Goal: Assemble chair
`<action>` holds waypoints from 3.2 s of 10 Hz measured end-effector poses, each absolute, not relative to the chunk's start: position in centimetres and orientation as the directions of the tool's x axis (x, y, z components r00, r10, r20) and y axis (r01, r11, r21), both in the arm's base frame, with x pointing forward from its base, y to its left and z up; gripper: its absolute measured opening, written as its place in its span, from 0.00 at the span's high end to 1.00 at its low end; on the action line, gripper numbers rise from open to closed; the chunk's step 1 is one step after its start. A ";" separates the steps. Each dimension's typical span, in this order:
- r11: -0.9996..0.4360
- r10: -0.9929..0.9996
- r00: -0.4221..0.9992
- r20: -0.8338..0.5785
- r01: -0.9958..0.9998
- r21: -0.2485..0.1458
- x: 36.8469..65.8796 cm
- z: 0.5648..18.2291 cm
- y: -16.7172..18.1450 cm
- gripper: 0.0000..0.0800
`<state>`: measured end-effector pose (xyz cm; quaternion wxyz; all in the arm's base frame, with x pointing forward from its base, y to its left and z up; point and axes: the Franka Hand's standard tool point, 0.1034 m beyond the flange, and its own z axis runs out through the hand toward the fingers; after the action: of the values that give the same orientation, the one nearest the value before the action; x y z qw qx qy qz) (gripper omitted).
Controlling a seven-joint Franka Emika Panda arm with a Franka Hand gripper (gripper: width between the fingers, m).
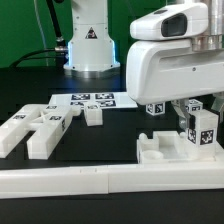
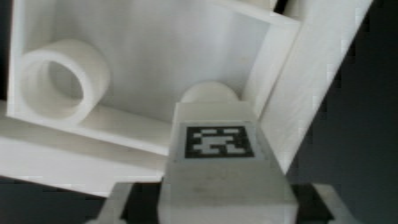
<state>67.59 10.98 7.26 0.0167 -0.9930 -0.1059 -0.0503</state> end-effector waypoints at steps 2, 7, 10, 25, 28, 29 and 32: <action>-0.999 0.015 0.995 0.098 0.019 -0.046 67.6 7.3 10.9 0.64; -0.885 -0.465 0.881 0.084 -0.461 -0.057 67.9 7.2 9.1 0.64; -0.743 -0.668 0.738 0.092 -0.668 -0.034 67.7 7.3 7.5 0.63; -0.925 -0.381 0.913 0.148 -0.379 -0.043 65.9 10.7 6.2 0.19; -0.967 -0.253 0.955 0.156 -0.251 -0.036 62.7 10.7 2.6 0.19; -0.965 -0.261 0.953 0.151 -0.259 -0.036 62.5 10.5 2.6 0.19; -0.966 -0.258 0.954 0.152 -0.256 -0.036 62.5 10.5 2.7 0.19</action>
Offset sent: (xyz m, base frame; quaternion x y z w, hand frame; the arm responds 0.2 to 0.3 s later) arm -0.0020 -0.0050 -0.0039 -0.0114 0.0016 0.2165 0.9762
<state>62.51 2.70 10.49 0.0079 -0.9884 0.1299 -0.0777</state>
